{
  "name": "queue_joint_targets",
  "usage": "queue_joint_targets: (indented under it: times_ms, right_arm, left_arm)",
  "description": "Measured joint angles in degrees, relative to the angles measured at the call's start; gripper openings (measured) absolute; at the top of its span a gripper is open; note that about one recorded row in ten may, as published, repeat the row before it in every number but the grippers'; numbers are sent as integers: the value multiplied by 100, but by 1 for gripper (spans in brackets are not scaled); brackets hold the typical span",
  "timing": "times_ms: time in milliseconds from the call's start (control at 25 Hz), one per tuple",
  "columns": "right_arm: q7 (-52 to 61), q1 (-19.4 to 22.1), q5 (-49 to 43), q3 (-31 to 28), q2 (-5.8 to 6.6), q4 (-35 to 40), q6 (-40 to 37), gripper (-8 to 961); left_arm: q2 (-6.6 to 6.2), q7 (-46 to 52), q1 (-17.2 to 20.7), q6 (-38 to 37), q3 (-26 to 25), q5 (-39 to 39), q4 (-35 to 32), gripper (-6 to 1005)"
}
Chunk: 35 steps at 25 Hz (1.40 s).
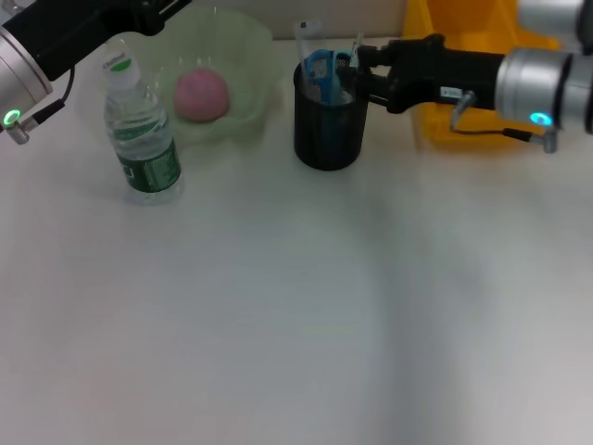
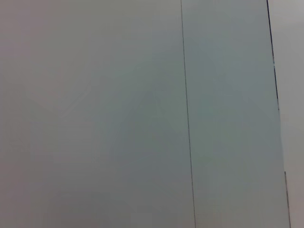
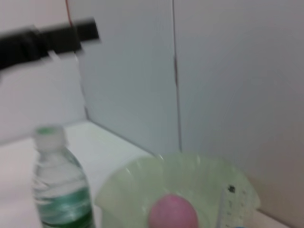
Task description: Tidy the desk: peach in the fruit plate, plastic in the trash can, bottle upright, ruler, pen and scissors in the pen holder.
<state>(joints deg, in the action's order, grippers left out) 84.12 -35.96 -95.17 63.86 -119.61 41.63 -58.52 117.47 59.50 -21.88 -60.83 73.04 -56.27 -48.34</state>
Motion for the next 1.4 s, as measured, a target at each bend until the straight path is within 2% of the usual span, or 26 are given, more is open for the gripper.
queue_joint_targets:
  times_ms: [200, 240, 280, 400, 480, 600, 800, 920, 1160, 1400]
  right_arm:
    - [-203, 869, 579, -24, 6, 746, -955, 459]
    - [-598, 1221, 931, -50, 8, 892, -1331, 467]
    - [-598, 1221, 931, -50, 8, 892, -1331, 486]
    - [-1347, 1696, 1392, -53, 6, 940, -1948, 543]
    - [-1621, 1940, 1469, -52, 11, 940, -2386, 581]
    - [-1950, 2164, 1467, -51, 19, 871, -2897, 638]
    - [-2368, 2448, 1306, -49, 38, 758, -3518, 701]
    - [-2508, 2545, 1077, -52, 50, 746, -3698, 726]
    - [-3130, 2658, 771, -49, 37, 472, -4044, 726]
    - [-3781, 2634, 769, -46, 53, -104, -4310, 726]
  left_arm:
    - [-32, 173, 0, -69, 21, -70, 66, 698]
    - [-47, 240, 0, -117, 25, -155, 66, 700]
    - [-47, 240, 0, -117, 25, -155, 66, 701]
    - [-100, 452, -1, -569, 7, -688, 101, 705]
    - [-100, 452, -1, -569, 7, -688, 101, 708]
    - [-173, 497, 101, -1499, 2, -983, 266, 712]
    - [-205, 437, 141, -2121, -1, -1513, 639, 741]
    - [-158, 257, 175, -2298, 0, -1738, 895, 779]
    - [47, -764, 409, -2472, 90, -1909, 1378, 792]
    - [90, -1179, 413, -2532, 122, -2041, 1855, 792]
